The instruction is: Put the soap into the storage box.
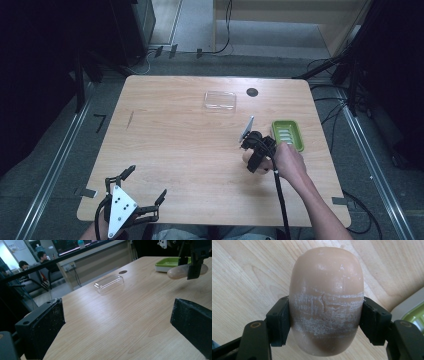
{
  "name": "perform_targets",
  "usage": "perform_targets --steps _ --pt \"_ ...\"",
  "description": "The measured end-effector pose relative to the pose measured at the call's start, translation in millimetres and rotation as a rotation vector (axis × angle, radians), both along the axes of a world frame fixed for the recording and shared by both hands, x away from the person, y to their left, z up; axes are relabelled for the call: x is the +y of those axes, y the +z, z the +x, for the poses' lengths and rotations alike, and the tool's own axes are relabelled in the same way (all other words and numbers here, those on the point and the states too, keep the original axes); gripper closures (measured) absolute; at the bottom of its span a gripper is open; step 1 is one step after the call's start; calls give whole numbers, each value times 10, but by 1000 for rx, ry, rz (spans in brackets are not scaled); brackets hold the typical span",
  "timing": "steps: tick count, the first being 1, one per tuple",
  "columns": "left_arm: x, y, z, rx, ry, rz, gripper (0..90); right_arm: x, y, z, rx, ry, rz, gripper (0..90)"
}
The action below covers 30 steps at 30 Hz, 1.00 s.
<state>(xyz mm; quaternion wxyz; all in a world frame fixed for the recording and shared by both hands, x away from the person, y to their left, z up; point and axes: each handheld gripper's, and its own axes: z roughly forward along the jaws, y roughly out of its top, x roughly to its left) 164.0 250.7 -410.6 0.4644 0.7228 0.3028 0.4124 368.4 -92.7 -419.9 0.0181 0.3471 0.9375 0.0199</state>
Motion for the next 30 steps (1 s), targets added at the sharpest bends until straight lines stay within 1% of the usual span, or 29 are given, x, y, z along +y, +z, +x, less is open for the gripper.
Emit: perform_targets --steps 7,9,18,30 --pt "0 0 0 0 0 0 0 -24 83 38 -15 -10 11 338" --pt "0 0 0 0 -1 0 0 -30 86 43 -15 -6 12 338" --pt "2 1 0 0 -1 1 0 -73 121 95 -31 -21 16 337" --pt "2 1 0 0 -1 1 0 -126 192 179 -52 -43 35 338"
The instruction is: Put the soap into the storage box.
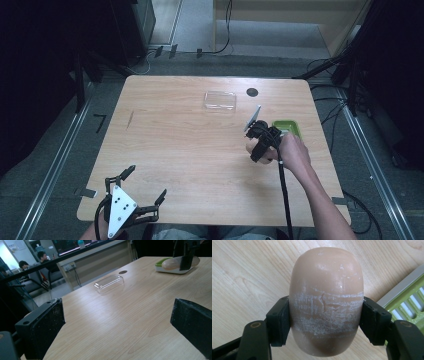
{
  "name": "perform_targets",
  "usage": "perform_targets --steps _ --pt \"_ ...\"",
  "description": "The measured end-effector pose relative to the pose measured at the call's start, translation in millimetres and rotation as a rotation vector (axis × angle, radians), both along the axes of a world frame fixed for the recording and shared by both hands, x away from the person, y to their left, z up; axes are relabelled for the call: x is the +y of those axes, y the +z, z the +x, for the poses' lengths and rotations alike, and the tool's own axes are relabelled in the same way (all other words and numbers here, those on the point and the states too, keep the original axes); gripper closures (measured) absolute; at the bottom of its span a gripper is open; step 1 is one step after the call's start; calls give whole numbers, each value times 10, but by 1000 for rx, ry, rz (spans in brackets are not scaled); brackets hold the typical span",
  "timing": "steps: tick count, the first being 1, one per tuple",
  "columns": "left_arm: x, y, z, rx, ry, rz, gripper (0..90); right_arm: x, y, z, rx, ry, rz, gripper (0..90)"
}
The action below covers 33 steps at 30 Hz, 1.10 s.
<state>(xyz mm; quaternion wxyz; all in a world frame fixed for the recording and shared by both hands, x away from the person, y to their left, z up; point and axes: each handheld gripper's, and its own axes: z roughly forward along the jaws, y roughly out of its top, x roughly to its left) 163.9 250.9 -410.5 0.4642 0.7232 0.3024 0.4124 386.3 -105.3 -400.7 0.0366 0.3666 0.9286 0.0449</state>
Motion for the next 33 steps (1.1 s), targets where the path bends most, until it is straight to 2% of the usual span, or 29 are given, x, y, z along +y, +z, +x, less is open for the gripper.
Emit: perform_targets --steps 9,33 --pt "2 0 0 0 0 0 0 -49 53 61 -16 -14 12 337" --pt "0 -1 1 1 0 1 0 -159 79 217 -34 -53 30 337"
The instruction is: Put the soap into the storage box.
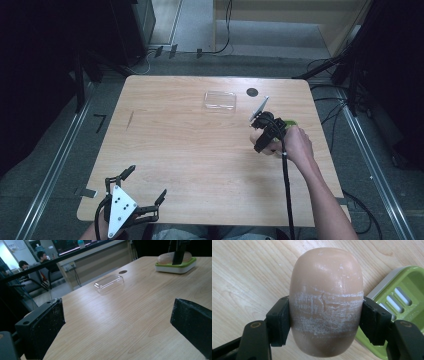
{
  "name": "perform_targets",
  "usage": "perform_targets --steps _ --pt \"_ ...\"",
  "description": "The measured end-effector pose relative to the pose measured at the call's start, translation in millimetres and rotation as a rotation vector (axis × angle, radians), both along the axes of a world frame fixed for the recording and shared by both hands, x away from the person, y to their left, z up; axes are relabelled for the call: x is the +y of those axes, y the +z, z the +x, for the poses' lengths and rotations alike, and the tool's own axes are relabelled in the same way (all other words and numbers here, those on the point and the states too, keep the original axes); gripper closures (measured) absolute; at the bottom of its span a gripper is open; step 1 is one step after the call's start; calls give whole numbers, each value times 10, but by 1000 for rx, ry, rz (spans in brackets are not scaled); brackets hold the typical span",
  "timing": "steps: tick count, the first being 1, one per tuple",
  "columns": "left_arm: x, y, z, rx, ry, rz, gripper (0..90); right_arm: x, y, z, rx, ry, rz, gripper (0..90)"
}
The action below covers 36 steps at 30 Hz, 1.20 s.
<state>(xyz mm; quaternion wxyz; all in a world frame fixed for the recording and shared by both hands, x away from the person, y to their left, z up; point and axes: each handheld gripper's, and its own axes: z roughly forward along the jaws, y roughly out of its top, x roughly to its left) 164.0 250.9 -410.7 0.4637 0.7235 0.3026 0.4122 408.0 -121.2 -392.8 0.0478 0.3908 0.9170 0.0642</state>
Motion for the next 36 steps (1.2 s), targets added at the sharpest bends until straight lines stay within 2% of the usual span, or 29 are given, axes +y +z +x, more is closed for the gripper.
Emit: perform_targets --steps 26,36 --pt "1 -1 -2 1 4 -1 0 -295 16 143 -37 -83 42 337" --pt "3 0 -3 0 4 -2 0 -366 18 171 -45 -104 44 337"
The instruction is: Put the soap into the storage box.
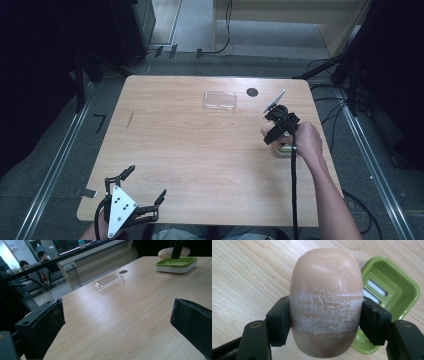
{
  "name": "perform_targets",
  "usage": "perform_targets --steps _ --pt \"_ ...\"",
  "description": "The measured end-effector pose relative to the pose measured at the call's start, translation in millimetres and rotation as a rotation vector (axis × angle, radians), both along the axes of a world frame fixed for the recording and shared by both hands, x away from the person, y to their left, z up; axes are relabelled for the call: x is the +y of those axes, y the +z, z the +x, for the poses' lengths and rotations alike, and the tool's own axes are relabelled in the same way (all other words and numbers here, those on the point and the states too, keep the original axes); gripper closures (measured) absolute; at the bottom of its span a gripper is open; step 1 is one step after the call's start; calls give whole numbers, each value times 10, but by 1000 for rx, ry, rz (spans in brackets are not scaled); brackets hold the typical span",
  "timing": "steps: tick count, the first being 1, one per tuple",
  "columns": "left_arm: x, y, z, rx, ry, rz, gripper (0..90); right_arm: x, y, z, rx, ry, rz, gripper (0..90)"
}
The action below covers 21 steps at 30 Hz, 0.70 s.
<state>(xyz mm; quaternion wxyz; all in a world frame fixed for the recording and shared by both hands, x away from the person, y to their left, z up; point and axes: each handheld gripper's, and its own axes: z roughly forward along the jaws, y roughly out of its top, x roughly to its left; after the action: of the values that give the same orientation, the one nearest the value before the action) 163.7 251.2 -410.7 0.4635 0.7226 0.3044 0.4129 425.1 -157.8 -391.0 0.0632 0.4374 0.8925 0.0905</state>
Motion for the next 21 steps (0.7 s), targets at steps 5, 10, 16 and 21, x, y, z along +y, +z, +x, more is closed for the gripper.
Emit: perform_targets --steps 5,10,16,21 --pt "0 0 0 0 0 0 0 -27 3 7 -11 -14 7 337" --pt "1 1 -1 0 1 -1 0 -59 18 14 -21 -26 13 337" --pt "2 1 -2 0 1 -2 0 -100 26 23 -31 -48 20 337" --pt "1 1 -2 0 0 -1 0 -136 34 29 -38 -65 21 337"
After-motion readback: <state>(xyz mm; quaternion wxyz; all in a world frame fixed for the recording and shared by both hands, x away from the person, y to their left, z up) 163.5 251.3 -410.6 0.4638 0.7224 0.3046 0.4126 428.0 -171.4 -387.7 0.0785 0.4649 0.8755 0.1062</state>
